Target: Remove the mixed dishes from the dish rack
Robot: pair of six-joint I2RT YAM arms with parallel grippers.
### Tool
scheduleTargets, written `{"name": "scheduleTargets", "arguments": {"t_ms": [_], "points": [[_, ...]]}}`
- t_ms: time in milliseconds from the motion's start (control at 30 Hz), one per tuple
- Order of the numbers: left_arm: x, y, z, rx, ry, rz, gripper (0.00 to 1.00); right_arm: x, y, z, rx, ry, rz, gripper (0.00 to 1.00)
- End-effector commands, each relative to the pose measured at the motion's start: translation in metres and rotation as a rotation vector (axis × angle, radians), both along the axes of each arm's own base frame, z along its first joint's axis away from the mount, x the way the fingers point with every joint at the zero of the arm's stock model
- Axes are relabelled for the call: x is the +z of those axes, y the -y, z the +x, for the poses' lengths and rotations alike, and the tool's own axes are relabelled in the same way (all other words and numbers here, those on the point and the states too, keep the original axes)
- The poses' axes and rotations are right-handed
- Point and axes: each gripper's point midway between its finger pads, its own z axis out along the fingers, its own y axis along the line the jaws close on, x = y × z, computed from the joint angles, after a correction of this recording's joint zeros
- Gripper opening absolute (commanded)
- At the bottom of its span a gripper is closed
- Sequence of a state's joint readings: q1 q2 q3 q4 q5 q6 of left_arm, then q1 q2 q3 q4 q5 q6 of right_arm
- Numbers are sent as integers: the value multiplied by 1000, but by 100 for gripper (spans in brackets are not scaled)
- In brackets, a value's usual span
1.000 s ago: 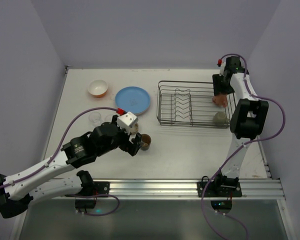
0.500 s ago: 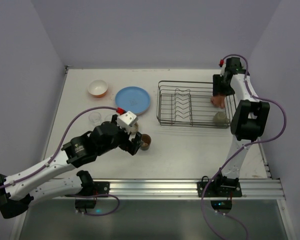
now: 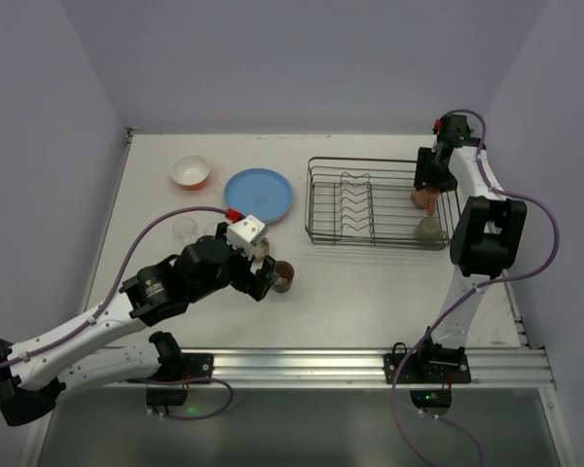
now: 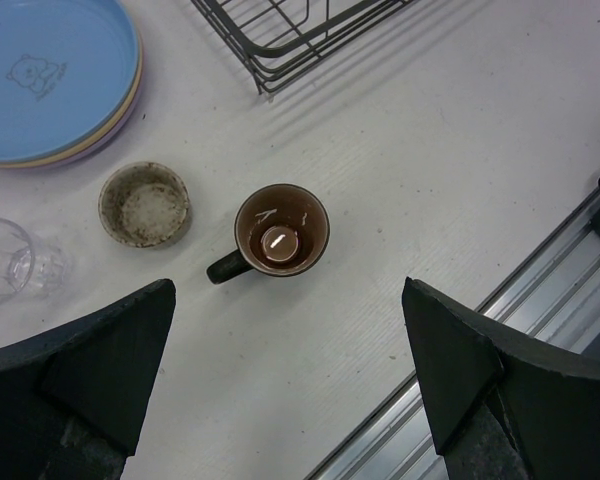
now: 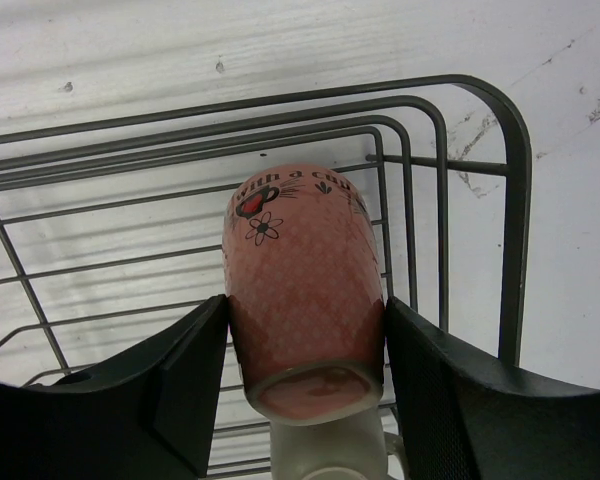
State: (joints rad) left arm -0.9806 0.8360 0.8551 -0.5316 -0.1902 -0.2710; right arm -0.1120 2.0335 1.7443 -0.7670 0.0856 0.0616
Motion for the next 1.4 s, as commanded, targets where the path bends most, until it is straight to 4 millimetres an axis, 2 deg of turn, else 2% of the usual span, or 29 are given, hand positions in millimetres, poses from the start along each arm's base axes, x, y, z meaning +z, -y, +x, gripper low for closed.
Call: {"name": "scheduleTargets", "arguments": {"t_ms": [0,67,133,200,333,567,700,800,900,933,1033,1200,1233,1367], "points": [[13,2,7,29,26,-45,100,13,5,3,-29,26,-27,0],[12,2,7,29,25,-45,100,1,7,6,-34,3,-26,4],[12,2,8,29,24,-44,100,-6,7,11,-36,3,-29,14],[11,2,7,27,22,-42,100,-9,8,12,-37,-4,-30,30],[11,4,6,18,17,-43,100,-13,10,15,-43,2,-35,43],[11,5,5,7,16,-47,100,-22,2,16,-30,3,7,49],[11,6,5,5,17,-50,100,-36,-1,13,-26,-27,34,54],[11,5,4,3,16,-48,100,-41,-1,11,-32,-34,37,53],[11,6,4,-1,17,-49,100,-42,-1,9,-41,-37,40,40],[10,6,4,-1,15,-47,100,-40,-4,8,-38,-34,52,27],[12,6,4,1,18,-50,100,-29,-10,10,-26,2,83,0],[11,5,5,3,18,-47,100,5,-22,10,-15,92,134,0],[11,6,5,3,17,-46,100,17,-25,9,-8,121,150,0],[12,5,5,6,18,-45,100,27,-34,3,15,137,187,0]]}}
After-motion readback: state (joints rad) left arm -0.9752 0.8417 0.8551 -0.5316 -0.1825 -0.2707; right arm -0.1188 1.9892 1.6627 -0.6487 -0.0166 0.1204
